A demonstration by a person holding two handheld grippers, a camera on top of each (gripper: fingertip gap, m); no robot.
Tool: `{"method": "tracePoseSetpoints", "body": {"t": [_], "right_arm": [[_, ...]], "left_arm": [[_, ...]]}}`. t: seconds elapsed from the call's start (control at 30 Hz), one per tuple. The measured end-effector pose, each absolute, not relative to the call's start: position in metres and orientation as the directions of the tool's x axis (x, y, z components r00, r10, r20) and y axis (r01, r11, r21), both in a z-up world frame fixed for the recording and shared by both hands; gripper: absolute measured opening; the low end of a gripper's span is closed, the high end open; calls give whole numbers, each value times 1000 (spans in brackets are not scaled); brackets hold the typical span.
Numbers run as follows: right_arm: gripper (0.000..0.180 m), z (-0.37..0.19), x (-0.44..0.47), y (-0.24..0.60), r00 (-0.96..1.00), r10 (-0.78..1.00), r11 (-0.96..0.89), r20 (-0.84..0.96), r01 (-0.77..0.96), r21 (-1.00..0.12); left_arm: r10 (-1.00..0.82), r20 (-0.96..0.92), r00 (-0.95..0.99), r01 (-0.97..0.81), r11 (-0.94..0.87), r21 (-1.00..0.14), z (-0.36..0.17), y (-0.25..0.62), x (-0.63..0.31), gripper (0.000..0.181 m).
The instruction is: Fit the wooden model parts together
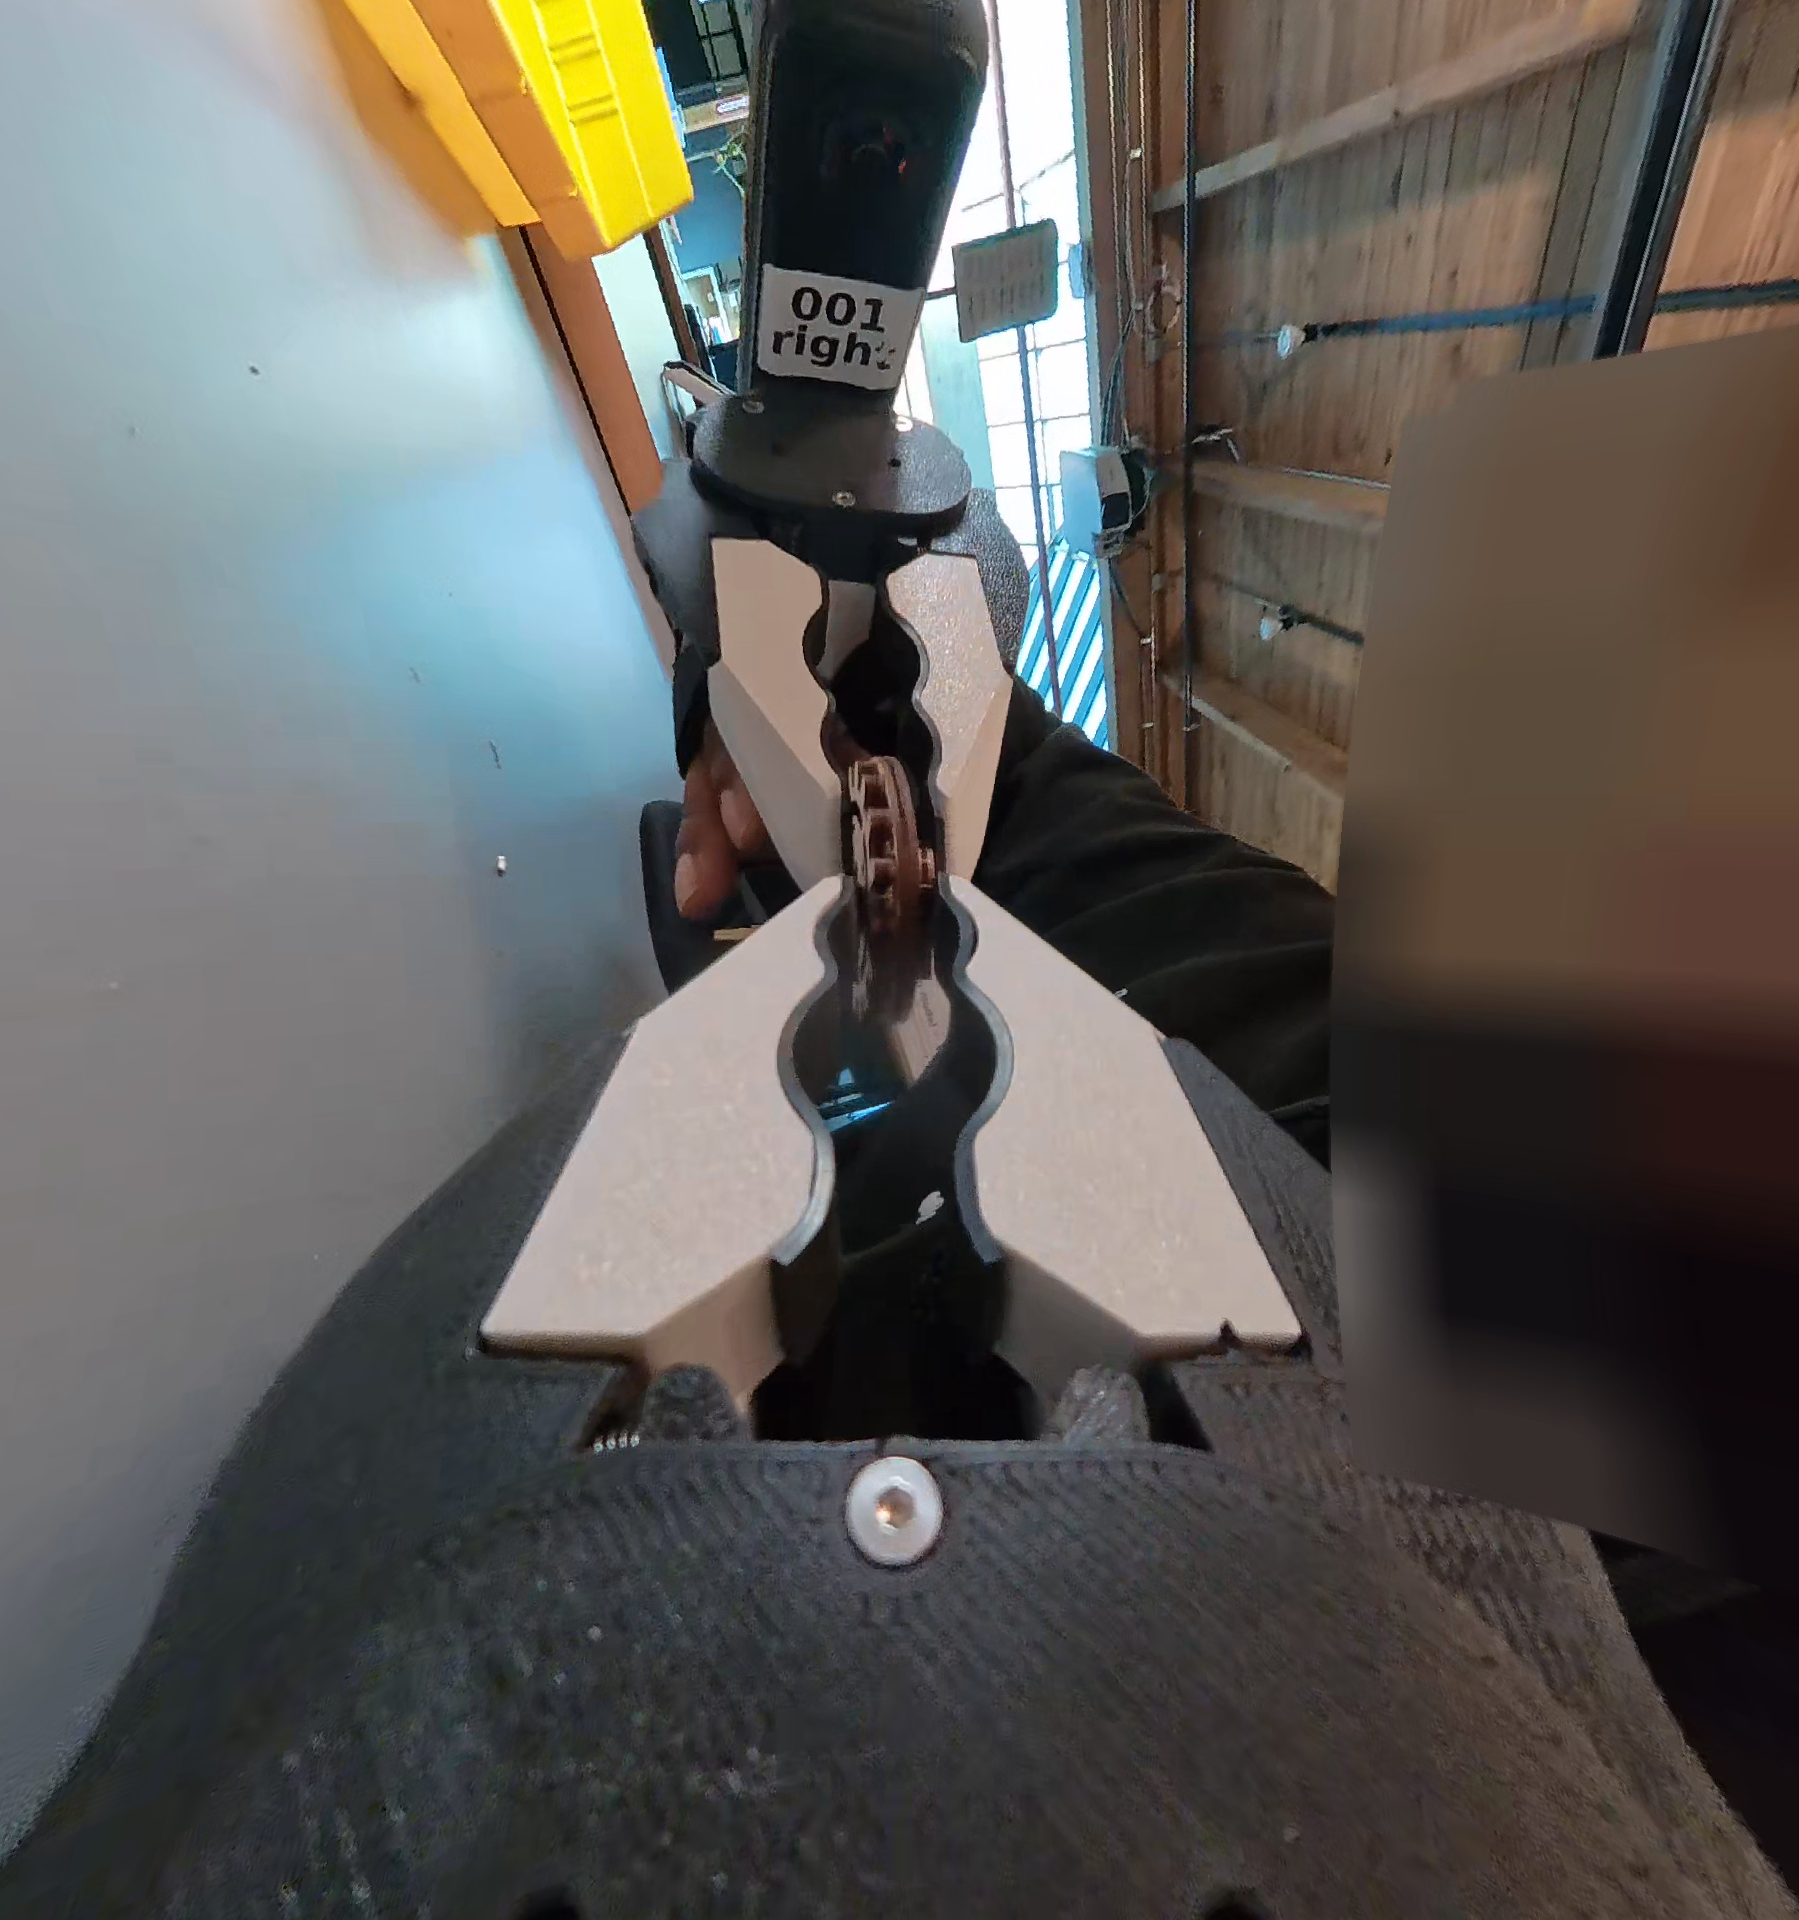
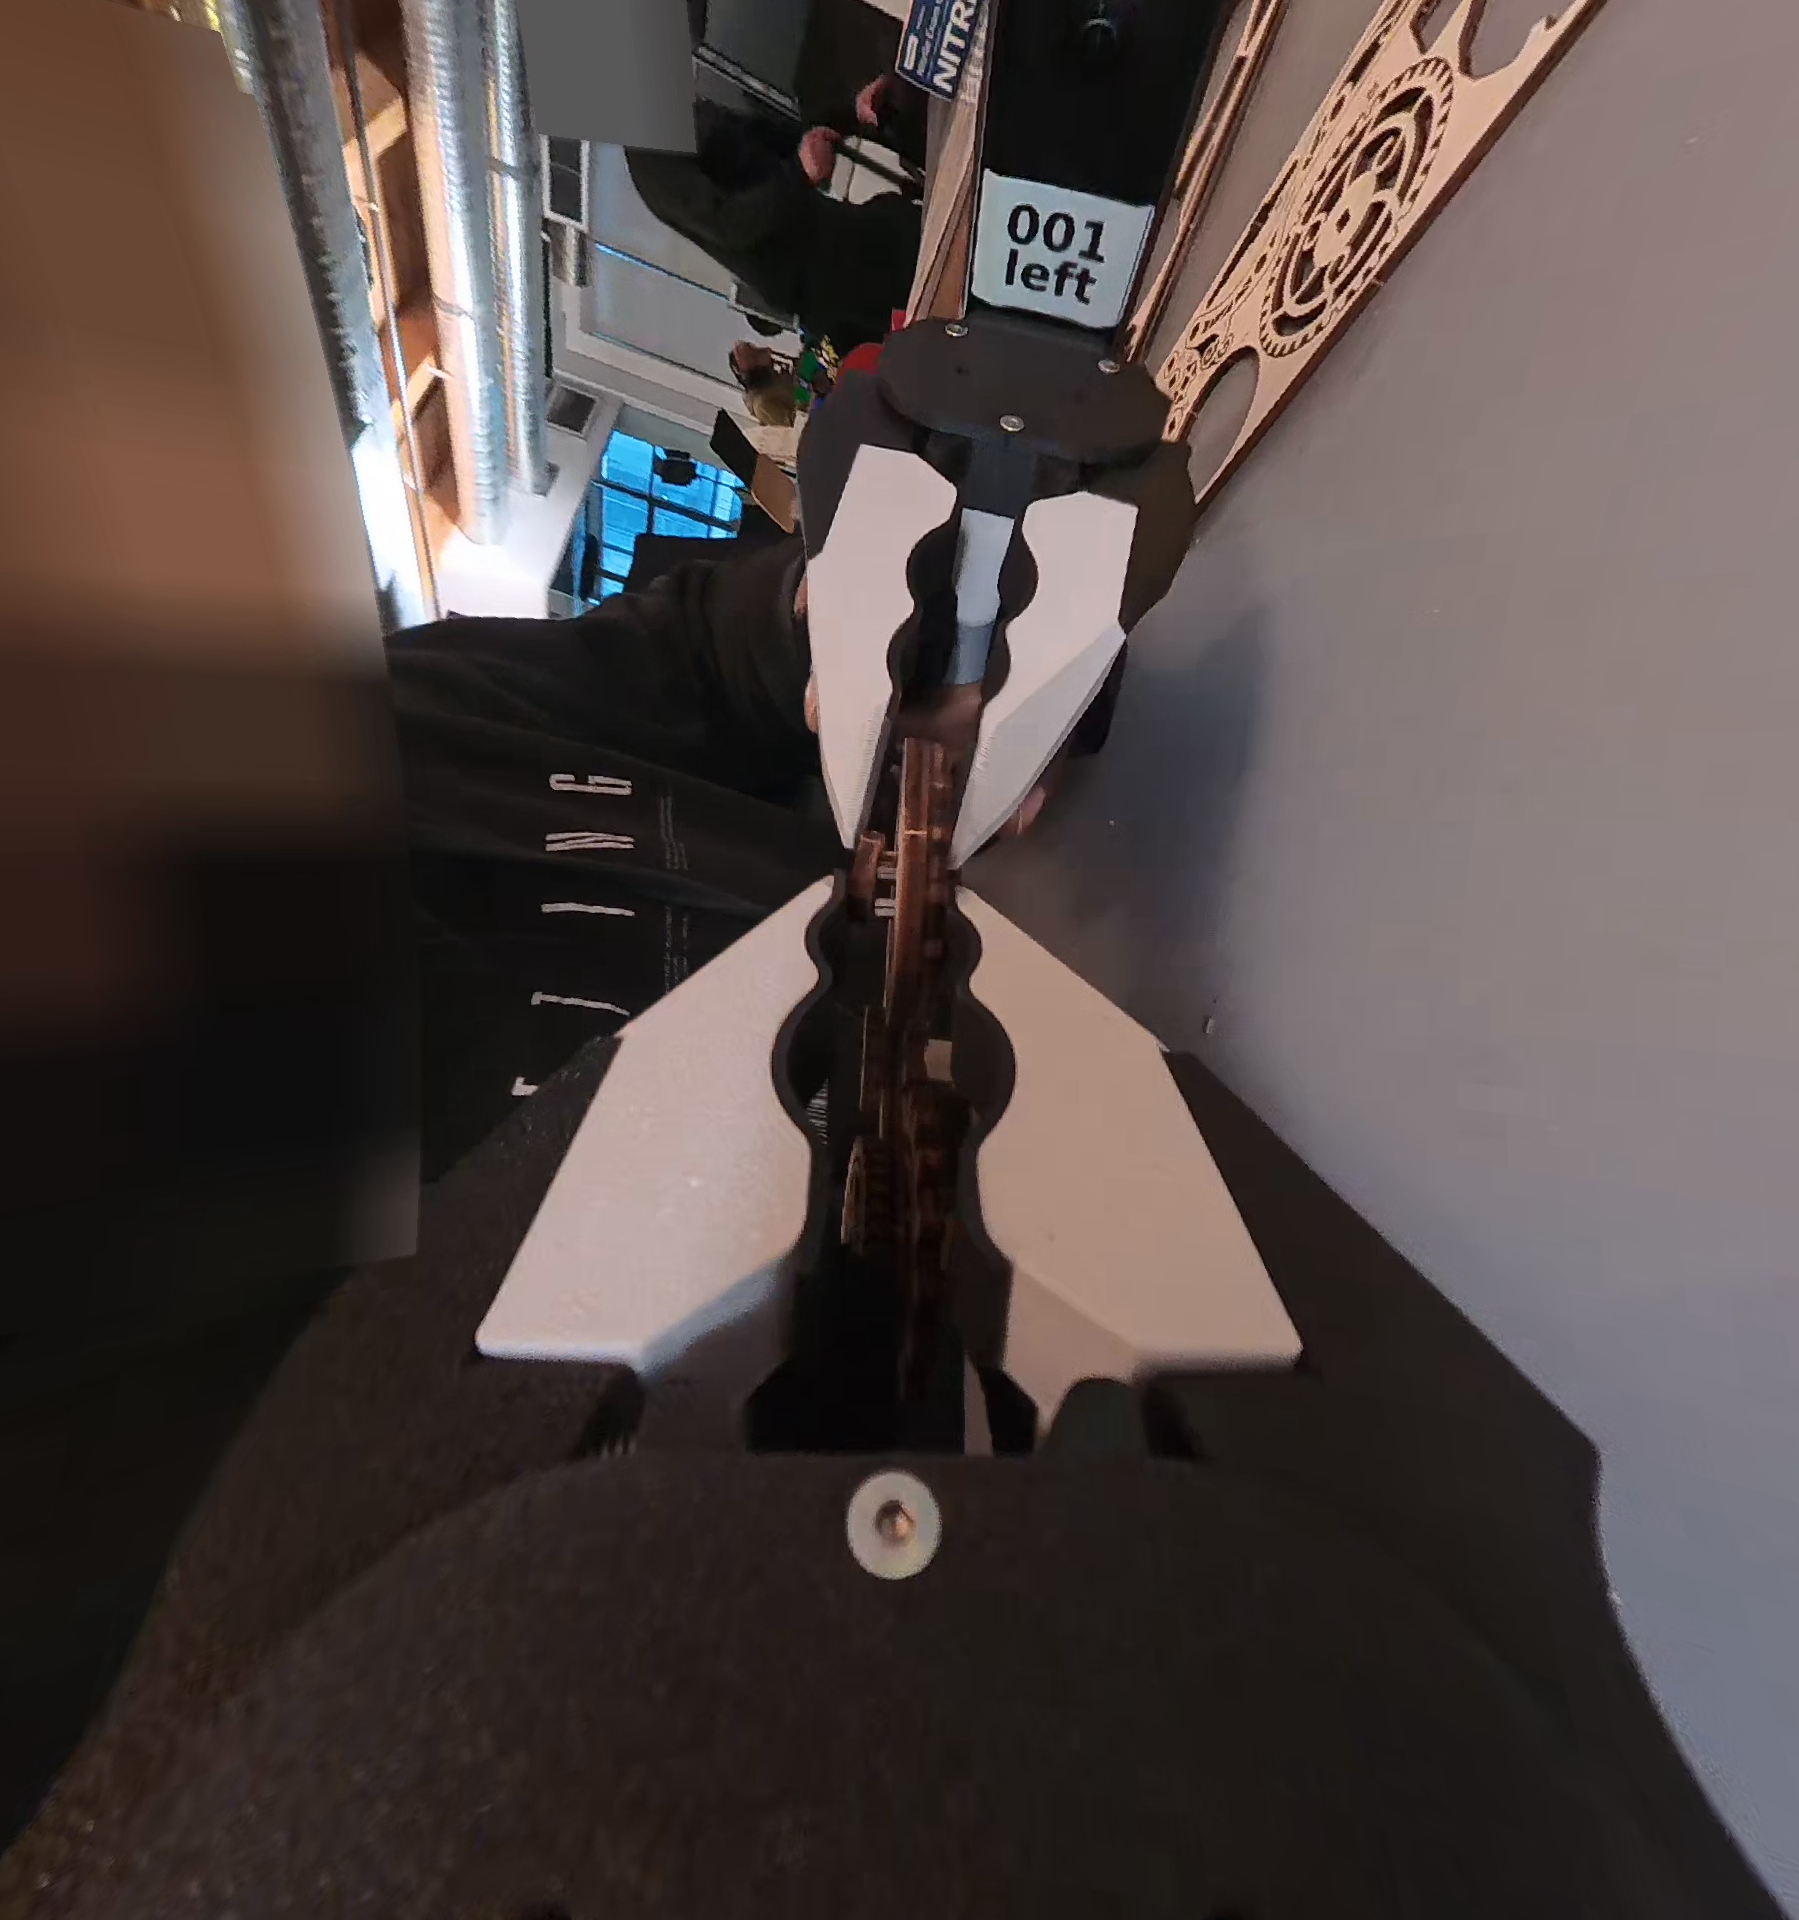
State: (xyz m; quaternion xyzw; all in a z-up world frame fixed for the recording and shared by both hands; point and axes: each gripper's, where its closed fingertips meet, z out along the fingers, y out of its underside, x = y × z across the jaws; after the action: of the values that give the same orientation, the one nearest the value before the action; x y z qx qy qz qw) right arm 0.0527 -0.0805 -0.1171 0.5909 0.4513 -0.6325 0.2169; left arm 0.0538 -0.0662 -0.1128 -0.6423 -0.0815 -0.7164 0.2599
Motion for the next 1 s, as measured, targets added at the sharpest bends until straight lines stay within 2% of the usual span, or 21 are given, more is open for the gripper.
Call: {"method": "tracePoseSetpoints", "body": {"t": [0.37,0.63,1.0], "right_arm": [[18,-122,50,-77,-194,256,-490,-947,819,-300],[13,-122,50,-77,-224,300,-456,-928,820,-345],[12,-114,44,-80,-263,326,-449,-908,802,-393]], "left_arm": [[-270,962,-41,505,-836,-213,-118,-64,49,10],[-291,956,-41,520,-823,-228,-116,-65,47,13],[-403,910,97,493,-775,-396,-107,-69,47,13]]}}
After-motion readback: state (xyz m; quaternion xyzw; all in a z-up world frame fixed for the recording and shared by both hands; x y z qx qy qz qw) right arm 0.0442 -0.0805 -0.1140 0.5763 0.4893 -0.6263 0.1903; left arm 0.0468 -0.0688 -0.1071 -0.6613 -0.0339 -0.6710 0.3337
